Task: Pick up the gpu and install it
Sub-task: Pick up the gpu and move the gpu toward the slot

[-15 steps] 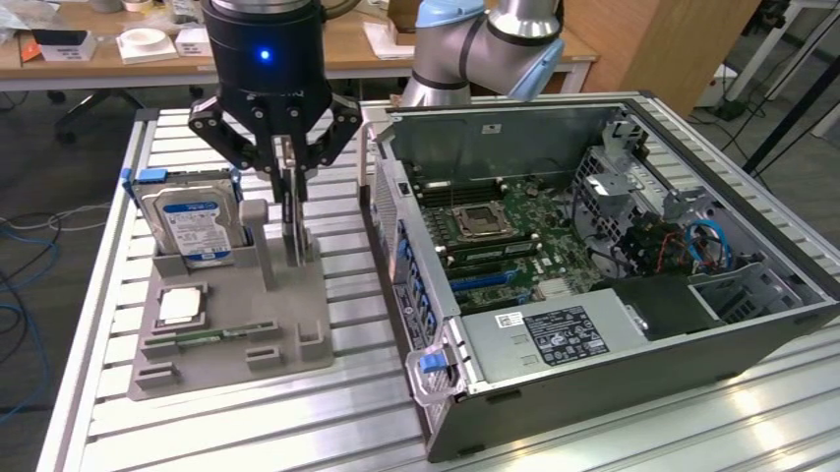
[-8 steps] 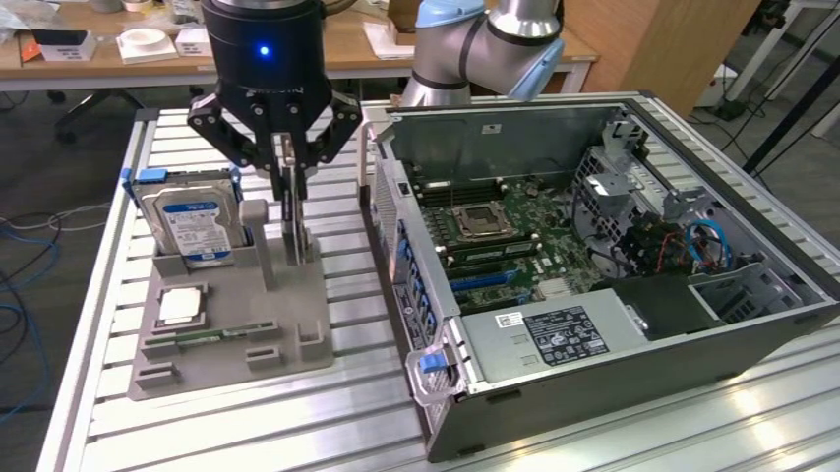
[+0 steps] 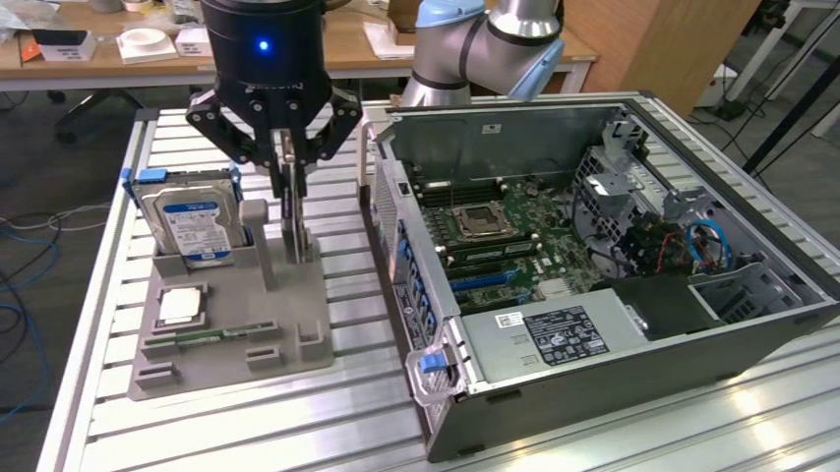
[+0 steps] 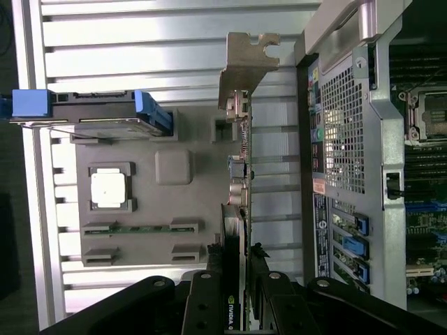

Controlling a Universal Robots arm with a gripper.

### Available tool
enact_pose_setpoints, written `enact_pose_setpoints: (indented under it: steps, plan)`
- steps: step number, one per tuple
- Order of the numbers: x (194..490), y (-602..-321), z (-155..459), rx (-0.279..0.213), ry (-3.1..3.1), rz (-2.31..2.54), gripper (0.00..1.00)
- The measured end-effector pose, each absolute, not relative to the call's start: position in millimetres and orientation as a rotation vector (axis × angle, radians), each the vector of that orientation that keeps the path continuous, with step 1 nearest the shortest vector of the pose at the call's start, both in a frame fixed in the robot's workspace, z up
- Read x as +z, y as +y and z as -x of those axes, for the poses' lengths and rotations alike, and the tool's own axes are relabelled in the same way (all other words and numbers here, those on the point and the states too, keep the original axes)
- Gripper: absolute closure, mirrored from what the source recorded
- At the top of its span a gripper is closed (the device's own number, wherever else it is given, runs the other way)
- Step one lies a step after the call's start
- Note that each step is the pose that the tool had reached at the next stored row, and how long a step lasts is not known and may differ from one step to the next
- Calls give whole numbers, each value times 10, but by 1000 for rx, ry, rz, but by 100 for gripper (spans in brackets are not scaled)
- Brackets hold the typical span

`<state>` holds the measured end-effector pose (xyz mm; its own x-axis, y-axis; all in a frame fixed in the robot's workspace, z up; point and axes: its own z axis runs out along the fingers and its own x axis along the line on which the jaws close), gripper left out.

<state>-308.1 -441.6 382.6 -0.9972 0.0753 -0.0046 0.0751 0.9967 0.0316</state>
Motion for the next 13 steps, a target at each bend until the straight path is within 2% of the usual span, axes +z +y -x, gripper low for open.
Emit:
enact_pose_setpoints:
  steps: [13]
  plan:
    - [3876, -4416, 3081, 49, 3133, -118, 74]
